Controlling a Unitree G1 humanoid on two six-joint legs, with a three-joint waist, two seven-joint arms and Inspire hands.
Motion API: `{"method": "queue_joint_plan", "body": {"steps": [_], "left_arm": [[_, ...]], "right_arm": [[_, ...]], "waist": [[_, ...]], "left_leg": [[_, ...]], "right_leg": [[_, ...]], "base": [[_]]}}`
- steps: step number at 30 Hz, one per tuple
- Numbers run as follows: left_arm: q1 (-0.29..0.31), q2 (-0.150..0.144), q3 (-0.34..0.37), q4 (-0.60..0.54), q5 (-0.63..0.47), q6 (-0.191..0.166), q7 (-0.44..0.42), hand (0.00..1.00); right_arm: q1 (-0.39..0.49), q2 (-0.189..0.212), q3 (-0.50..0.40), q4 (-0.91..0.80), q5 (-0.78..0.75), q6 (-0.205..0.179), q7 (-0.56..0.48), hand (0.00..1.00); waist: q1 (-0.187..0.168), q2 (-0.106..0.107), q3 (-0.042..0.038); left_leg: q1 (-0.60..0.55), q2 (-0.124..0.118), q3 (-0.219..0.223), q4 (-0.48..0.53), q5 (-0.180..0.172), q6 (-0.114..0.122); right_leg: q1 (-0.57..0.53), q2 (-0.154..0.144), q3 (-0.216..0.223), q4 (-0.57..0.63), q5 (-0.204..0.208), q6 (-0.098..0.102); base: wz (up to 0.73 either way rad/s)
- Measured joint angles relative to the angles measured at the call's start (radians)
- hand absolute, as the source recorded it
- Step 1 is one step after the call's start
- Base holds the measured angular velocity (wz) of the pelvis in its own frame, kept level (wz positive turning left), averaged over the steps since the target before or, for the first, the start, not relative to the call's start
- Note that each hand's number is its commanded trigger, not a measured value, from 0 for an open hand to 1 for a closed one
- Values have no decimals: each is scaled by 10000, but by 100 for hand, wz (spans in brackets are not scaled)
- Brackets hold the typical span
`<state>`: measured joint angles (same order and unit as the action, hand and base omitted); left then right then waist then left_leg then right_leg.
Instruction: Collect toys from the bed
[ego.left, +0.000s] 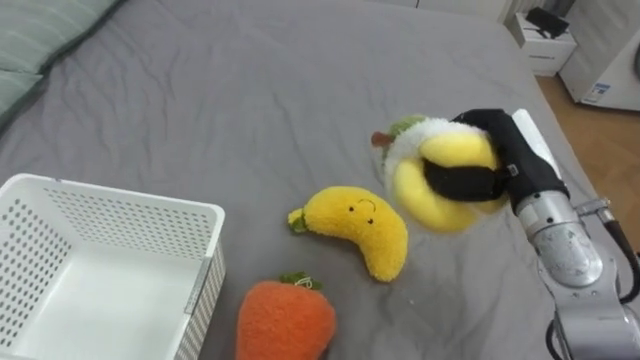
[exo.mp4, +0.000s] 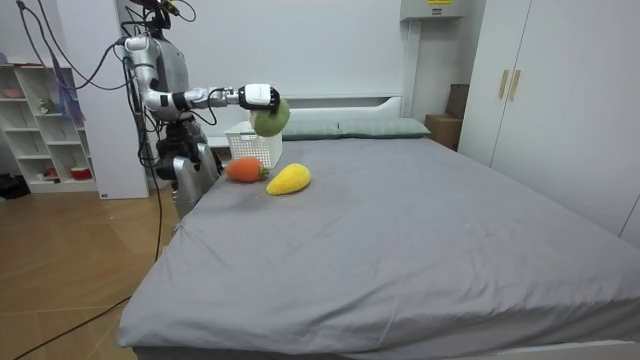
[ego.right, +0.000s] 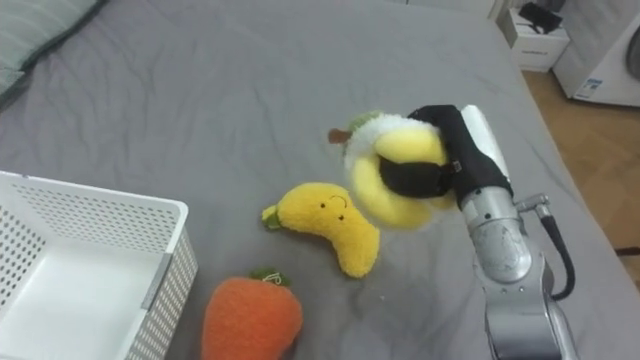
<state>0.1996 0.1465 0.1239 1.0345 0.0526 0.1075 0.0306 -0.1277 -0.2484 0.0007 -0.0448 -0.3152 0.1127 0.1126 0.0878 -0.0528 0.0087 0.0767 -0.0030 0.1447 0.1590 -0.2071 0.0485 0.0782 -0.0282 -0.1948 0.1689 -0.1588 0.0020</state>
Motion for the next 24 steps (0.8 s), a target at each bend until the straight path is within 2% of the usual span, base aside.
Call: {"method": "queue_joint_plan", "body": {"steps": [6, 8, 11, 13, 17, 19, 21, 24], "left_arm": [[-174, -11, -203, 70, -12, -57, 105, 0], [-186, -10, -292, 49, -23, -57, 161, 0], [-265, -47, -284, 58, -21, -51, 245, 0], [-357, -40, -282, 56, -4, -51, 249, 0], [-450, -32, -297, 61, -22, -51, 255, 0], [-513, 3, -299, 62, -81, -51, 260, 0], [-512, 40, -297, 66, -212, -51, 276, 0], [-368, 36, -296, 90, -213, -32, 301, 0]], "right_arm": [[-808, 6, 779, -5, 436, 28, 187, 100], [-1103, 36, 1098, -6, 538, 167, 247, 100], [-1481, 102, 1563, -5, 239, 240, 393, 100], [-1691, 116, 1858, -4, -47, 390, 483, 100], [-2091, 158, 2115, 44, -41, 615, 535, 100], [-2227, 229, 2144, 50, -35, 622, 539, 100], [-2308, 263, 2190, 104, -43, 691, 542, 100], [-2720, 418, 2466, 572, -99, 936, 546, 100]], "waist": [[522, -9, -17], [592, -11, -18], [881, -44, -33], [1041, -110, -51], [1194, -217, -23], [1369, -350, 42], [1445, -442, 42], [1688, -446, 48]], "left_leg": [[14, -14, -124, 39, 9, 5], [10, -18, -172, 41, 10, 7], [-12, -26, -196, 36, 12, 10], [-126, -57, -417, 77, 21, 24], [-216, -130, -678, 82, 97, 50], [-279, -157, -846, 101, 132, 43], [-345, -203, -1048, 108, 182, 48], [-349, -253, -1181, 136, 203, 64]], "right_leg": [[63, -30, -233, -15, -1, 1], [85, -37, -291, -17, -1, 2], [81, -51, -322, -17, -1, 2], [82, -88, -550, -16, -1, 3], [107, -153, -847, -17, -5, 9], [121, -165, -905, -25, -5, 10], [142, -203, -1115, -34, -6, 11], [243, -243, -1390, -100, -5, 14]], "base": [[6], [8], [4], [22], [23], [21], [26], [17]]}}
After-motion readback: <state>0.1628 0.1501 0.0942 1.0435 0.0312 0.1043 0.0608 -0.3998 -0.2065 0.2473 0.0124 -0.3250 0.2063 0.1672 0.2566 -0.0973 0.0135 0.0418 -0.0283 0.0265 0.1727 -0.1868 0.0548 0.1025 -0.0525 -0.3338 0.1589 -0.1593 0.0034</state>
